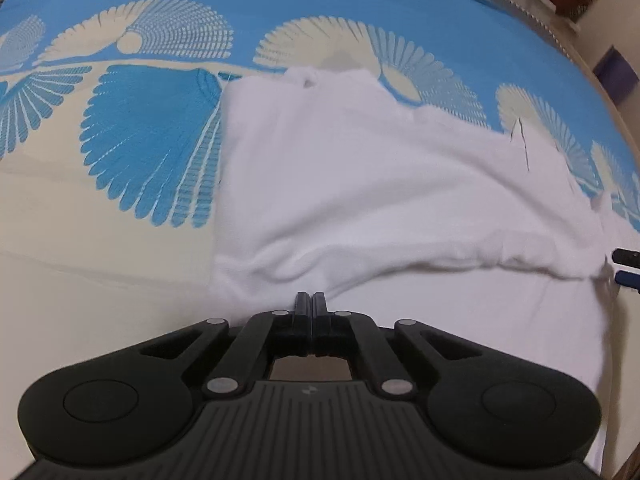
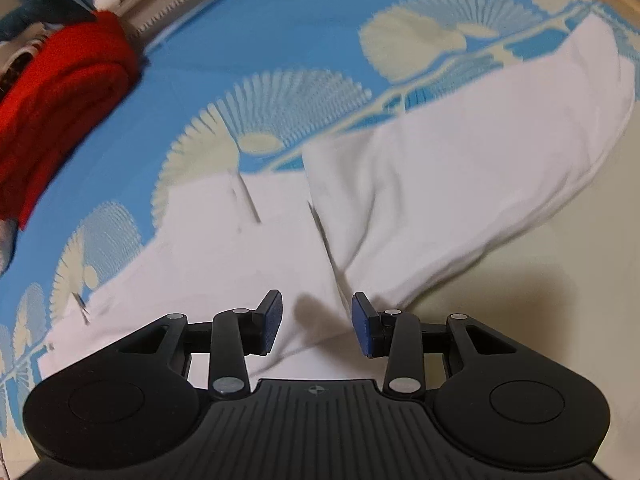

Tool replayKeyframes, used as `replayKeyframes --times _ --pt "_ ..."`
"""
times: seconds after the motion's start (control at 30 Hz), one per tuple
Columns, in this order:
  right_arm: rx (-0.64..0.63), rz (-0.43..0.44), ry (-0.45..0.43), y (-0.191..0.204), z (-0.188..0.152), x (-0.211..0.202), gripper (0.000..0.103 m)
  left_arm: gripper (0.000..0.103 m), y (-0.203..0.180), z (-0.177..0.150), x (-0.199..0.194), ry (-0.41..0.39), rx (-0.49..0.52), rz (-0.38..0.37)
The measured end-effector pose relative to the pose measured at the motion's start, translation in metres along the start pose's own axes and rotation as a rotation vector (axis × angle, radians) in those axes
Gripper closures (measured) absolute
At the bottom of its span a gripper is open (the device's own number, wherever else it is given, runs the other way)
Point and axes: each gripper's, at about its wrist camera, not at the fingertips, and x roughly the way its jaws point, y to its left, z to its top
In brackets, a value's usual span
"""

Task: Fold small clothes

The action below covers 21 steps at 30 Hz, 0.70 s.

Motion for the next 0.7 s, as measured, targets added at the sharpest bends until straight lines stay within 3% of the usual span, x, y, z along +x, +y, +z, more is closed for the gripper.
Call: replayKeyframes --times 0.07,0.17,0.23,0.27,0.3,0.37,0.43,0.5,0.63,0.7 --pt "0.003 -0.011 0.018 0.000 -0.003 0.006 0.063 0.103 0.001 -0.001 -0.006 -0.009 0.032 0.006" --pt "-0.011 -0.030 0.015 0.000 -0.007 0.011 0.083 0.103 0.005 -0.003 -0.012 -0.013 0.048 0.002" --pt "-0.007 -0.038 0.002 -0.001 -0.007 0.010 0.088 0.101 0.004 -0.002 -0.019 -0.047 0.052 -0.031" --pt "-0.001 -0.030 -0.008 -0.001 -0.006 0.008 0.093 0.090 0.003 -0.002 -0.022 -0.071 0.057 -0.054" --pt "0.006 -0.019 -0.029 -0.002 -0.006 0.003 0.097 0.071 0.001 -0.002 -0.025 -0.084 0.065 -0.067" --pt "0.023 0.025 -0.104 -0.002 -0.003 -0.010 0.098 0.054 -0.006 -0.002 -0.027 -0.111 0.088 -0.066" --pt "-0.007 0.049 -0.207 0.004 -0.001 -0.028 0.098 0.053 -0.013 -0.002 -0.025 -0.129 0.105 -0.064" --pt "-0.044 0.013 -0.237 0.007 -0.001 -0.034 0.098 0.053 -0.017 -0.001 -0.018 -0.117 0.099 -0.067" --pt "-0.002 -0.045 -0.049 -0.007 -0.003 -0.002 0.092 0.053 -0.026 0.000 -0.007 -0.092 0.108 -0.062" --pt "0.020 -0.051 -0.026 -0.011 -0.004 0.004 0.091 0.054 -0.028 0.000 -0.004 -0.078 0.122 -0.065"
